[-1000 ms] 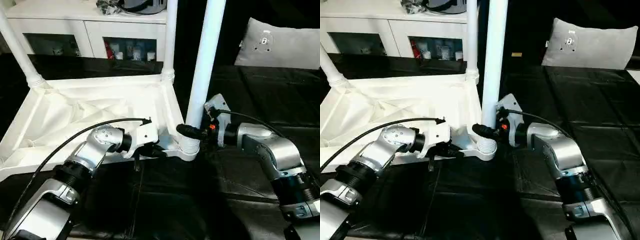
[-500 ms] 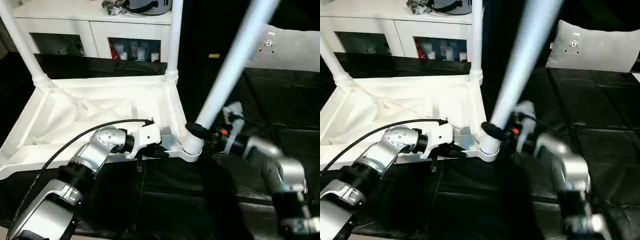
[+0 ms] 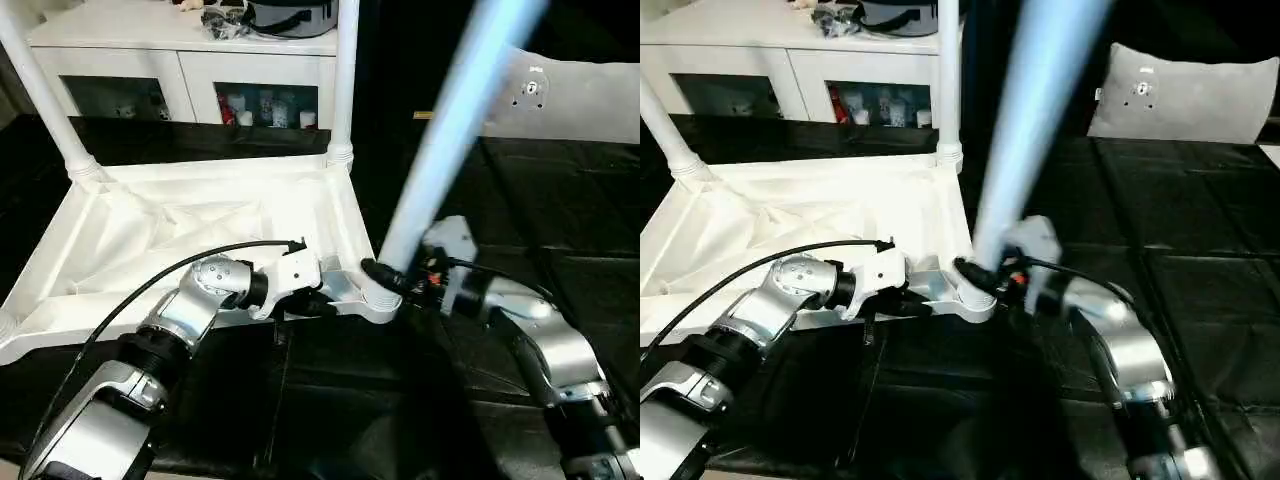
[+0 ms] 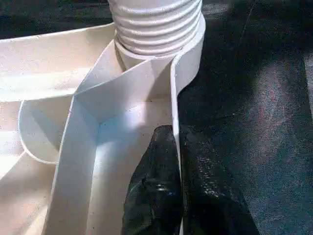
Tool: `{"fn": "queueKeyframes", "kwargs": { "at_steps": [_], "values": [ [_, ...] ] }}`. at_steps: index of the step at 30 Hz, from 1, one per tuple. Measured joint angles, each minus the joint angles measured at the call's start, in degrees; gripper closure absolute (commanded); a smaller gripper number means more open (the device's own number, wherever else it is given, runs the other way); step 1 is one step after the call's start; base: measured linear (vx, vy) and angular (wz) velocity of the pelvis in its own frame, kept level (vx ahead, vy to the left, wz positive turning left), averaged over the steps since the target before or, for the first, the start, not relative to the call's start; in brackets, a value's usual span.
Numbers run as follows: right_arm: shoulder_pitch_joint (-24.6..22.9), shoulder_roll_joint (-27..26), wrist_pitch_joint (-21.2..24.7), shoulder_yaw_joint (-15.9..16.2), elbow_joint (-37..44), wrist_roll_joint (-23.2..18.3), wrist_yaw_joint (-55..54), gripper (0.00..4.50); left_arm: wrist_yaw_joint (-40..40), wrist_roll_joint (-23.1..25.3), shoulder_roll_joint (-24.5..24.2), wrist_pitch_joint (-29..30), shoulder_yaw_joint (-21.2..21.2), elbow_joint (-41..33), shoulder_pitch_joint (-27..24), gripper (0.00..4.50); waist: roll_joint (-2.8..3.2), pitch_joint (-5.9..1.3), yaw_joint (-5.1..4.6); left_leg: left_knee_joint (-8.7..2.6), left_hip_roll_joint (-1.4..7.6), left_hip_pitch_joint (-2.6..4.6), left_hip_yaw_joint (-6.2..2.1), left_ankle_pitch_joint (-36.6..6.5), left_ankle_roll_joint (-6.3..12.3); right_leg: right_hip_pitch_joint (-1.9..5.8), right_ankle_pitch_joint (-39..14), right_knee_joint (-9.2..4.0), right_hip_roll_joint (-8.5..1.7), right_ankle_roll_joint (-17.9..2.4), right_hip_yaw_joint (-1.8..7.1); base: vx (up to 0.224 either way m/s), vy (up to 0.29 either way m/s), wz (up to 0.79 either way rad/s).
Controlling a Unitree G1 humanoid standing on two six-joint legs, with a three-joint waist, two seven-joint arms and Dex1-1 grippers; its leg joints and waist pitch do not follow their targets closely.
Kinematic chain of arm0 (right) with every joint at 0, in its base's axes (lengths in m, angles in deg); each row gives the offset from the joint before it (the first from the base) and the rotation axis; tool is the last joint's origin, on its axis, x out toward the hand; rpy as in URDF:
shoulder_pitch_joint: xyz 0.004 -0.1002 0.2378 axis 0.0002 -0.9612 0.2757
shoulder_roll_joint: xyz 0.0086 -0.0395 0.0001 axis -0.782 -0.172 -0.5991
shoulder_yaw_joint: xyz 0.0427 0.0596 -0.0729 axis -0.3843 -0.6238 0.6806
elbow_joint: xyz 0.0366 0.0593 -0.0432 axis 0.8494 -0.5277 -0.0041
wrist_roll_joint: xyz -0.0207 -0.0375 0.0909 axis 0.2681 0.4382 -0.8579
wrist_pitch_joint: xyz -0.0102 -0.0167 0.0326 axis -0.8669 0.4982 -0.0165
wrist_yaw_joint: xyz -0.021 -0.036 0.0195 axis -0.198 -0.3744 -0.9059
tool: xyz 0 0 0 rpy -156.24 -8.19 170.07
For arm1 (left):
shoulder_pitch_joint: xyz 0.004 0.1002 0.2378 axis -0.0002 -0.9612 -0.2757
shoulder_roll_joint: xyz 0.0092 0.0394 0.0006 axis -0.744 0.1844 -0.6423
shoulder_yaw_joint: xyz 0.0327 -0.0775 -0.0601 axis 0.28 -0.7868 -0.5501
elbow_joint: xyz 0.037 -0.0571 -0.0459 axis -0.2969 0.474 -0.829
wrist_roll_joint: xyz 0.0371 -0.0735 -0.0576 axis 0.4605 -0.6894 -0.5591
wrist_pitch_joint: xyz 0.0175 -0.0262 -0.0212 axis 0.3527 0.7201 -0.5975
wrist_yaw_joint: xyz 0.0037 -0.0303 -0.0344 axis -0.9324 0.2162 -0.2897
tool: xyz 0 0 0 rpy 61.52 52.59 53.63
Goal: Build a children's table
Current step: Insert table leg to table base
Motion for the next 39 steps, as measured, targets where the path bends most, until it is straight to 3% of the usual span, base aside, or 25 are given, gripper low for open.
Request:
{"fn": "queueKeyframes", "kwargs": {
  "at_steps": [6, 17, 22, 25, 29, 33, 39],
  "values": [
    [3.6, 2.4, 1.0, 2.1, -2.8, 0.6, 6.5, 2.62, 2.6, 0.5, -0.2, -2.0, 0.8, 2.9, 2.2, 4.5, -0.05, -0.02, -0.06, -0.13, 0.03, -0.07, 0.0, 0.0, 0.0, -0.03, 0.0, -0.11, 0.02, 0.0, -0.06, 0.0, 0.0, 0.0],
    [5.1, 1.3, 1.7, 2.3, -4.9, 0.3, 8.6, 2.62, 5.0, 1.5, -0.5, -4.3, 0.8, 7.6, 4.8, 4.5, -0.07, -0.03, 0.19, -0.41, 0.08, 0.15, 0.03, 0.1, -0.12, 0.05, 0.0, -0.16, 0.04, 0.0, -0.09, 0.0, 0.0, 0.0],
    [4.1, -2.6, 5.9, 1.5, -2.4, 1.0, 0.5, 2.62, 3.1, 0.8, -1.0, 2.7, -1.0, 3.4, 2.4, 4.5, -0.1, -0.1, -0.46, -1.02, 0.08, 0.67, 0.09, 0.3, -0.45, 0.41, 0.0, -0.4, 0.08, -0.1, -0.1, 0.0, 0.0, 0.0],
    [4.2, -7.3, 8.4, 0.2, -2.0, 2.2, -7.7, 2.62, -1.7, 0.8, -0.1, 11.1, -3.4, -4.2, -2.0, 4.5, -0.09, -0.21, -1.54, -1.15, 0.08, 0.76, 0.08, 0.3, -0.56, 0.49, -0.2, -0.48, 0.08, 0.2, -0.12, 0.0, 0.0, 0.0],
    [7.6, -12.4, 10.9, -2.8, -7.3, 4.7, -20.6, 2.63, -10.4, 2.1, 5.9, 21.3, -3.8, -13.8, -6.3, 4.5, -0.21, -0.56, -2.32, -1.13, 0.03, 0.72, 0.15, 0.3, -0.56, 0.36, -0.2, -0.79, 0.01, 0.3, -0.07, 0.0, 0.0, 0.0],
    [10.4, -14.1, 11.9, -4.6, -12.0, 6.4, -27.8, 2.63, -17.7, 3.2, 11.7, 28.6, -3.6, -16.9, -7.2, 4.5, -0.56, -0.76, -1.98, -1.15, 0.01, 0.68, 0.17, 0.3, -0.54, 0.44, -0.2, -0.87, 0.01, 0.3, -0.06, 0.0, 0.0, 0.0],
    [10.2, -15.6, 10.7, -5.5, -11.8, 8.0, -30.6, 2.63, -20.5, 5.5, 12.1, 31.0, -2.1, -20.3, -7.9, 4.5, -0.99, -0.78, -1.78, -1.32, 0.02, 0.59, 0.15, 0.3, -0.55, 0.29, -0.3, -0.89, 0.02, 0.4, -0.11, 0.0, 0.0, 0.0]
  ]
}}
